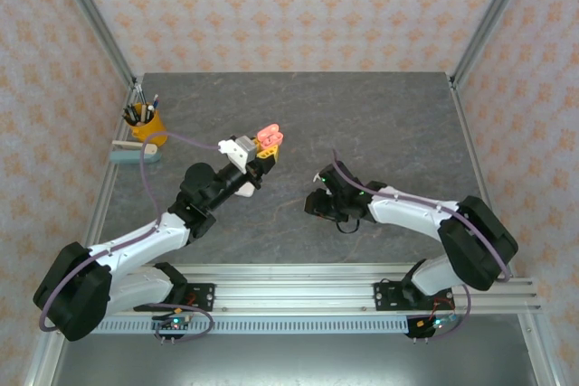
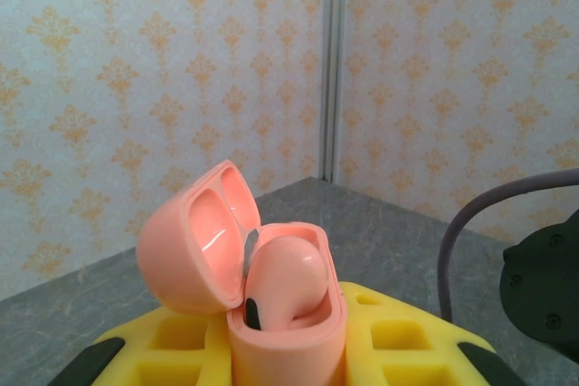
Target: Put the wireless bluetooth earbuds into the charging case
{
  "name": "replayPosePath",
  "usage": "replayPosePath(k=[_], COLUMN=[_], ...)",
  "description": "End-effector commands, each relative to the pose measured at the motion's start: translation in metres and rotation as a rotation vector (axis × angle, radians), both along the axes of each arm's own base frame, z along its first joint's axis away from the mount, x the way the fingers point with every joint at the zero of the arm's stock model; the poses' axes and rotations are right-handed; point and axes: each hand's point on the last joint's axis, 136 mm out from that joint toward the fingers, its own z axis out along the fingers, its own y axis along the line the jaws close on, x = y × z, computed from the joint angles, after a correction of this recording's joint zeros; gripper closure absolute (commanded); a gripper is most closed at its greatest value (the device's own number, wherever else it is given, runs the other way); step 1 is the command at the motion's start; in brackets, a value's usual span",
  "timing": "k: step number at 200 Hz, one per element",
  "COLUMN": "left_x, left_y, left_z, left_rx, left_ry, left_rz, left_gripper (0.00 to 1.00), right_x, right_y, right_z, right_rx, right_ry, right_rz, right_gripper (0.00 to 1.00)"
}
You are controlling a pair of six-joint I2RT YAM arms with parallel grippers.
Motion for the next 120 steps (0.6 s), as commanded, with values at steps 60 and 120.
replayPosePath(k=[60,120], left_x=[-0.001,-0.001], left_y=[0.006,0.008], left_z=[0.015,0.016], left_rx=[-0.043,-0.039], left_ry=[-0.043,-0.043], left_rz=[0.020,0.028], left_gripper=[1.00,1.00], right_x=[0.001,0.032], right_y=[-0.024,-0.031], right_z=[0.019,-0.003], right_rx=[-0.099,-0.140], right_ry=[-0.071,-0.035], right_rz=[-0.028,-0.015], right_gripper=[0.53,0.46])
